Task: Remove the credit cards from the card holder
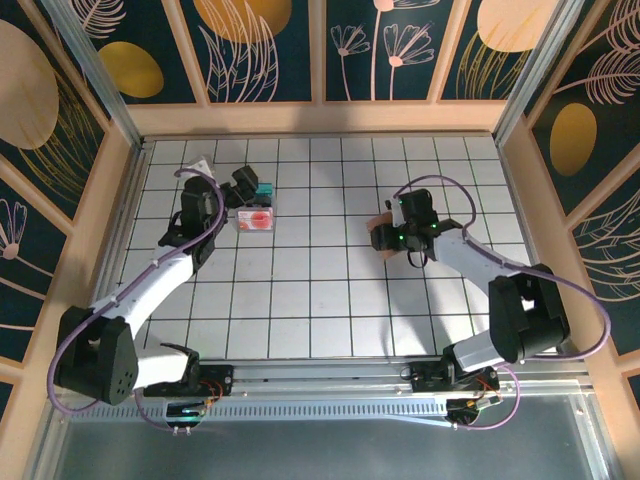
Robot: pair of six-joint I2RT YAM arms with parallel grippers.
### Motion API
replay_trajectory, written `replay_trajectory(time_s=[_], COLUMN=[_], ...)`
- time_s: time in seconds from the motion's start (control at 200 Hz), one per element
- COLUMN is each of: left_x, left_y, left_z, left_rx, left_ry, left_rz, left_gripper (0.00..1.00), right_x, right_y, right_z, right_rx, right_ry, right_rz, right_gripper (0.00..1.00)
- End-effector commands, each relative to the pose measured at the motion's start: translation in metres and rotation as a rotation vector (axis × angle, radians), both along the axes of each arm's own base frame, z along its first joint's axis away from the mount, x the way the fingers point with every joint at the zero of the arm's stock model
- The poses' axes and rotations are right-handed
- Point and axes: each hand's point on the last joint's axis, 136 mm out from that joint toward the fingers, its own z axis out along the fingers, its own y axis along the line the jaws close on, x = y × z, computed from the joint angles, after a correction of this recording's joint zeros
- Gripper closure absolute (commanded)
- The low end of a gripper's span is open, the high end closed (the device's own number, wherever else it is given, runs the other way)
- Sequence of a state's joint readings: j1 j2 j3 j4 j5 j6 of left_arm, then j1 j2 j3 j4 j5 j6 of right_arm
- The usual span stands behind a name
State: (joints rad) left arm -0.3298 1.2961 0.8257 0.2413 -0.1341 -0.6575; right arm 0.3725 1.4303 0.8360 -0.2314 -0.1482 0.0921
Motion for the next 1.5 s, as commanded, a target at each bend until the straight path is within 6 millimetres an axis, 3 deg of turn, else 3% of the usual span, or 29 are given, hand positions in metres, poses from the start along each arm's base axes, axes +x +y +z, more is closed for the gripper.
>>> replay_trajectory(time_s=[0.0, 0.195, 0.215, 0.26, 0.465, 0.691, 0.816, 1.036, 1.496], left_x=[-0.001, -0.012, -0.011, -0.013, -0.021, -0.032, -0.04, -0.052, -0.056], left_y=[-0.047, -0.13, -0.139, -0.152, -0.185, -0.218, -0.23, -0.232, -0.244], left_z=[0.001, -0.006, 0.006, 0.009, 0.018, 0.009, 0.005, 0.003, -0.002], left_rx=[-0.07, -0.132, -0.143, -0.155, -0.159, -0.14, -0.126, -0.099, -0.157], left_ry=[0.041, 0.085, 0.06, 0.056, 0.045, 0.079, 0.083, 0.077, 0.096], left_rz=[-0.134, -0.381, -0.407, -0.454, -0.575, -0.685, -0.742, -0.795, -0.858], left_gripper=[0.01, 0.02, 0.02, 0.01, 0.01, 0.01, 0.01, 0.01, 0.01], right_x=[0.008, 0.006, 0.006, 0.005, 0.003, 0.001, 0.0, 0.001, 0.0], right_y=[0.027, 0.052, 0.054, 0.058, 0.073, 0.086, 0.089, 0.092, 0.1], right_z=[0.038, 0.078, 0.081, 0.087, 0.097, 0.101, 0.105, 0.111, 0.116], right_rx=[0.144, 0.302, 0.313, 0.336, 0.376, 0.405, 0.416, 0.423, 0.435], right_ry=[-0.139, -0.263, -0.271, -0.287, -0.31, -0.319, -0.327, -0.338, -0.348], right_rz=[0.054, 0.115, 0.12, 0.133, 0.17, 0.198, 0.206, 0.215, 0.233], right_gripper=[0.45, 0.45, 0.45, 0.45, 0.45, 0.45, 0.44, 0.44, 0.44])
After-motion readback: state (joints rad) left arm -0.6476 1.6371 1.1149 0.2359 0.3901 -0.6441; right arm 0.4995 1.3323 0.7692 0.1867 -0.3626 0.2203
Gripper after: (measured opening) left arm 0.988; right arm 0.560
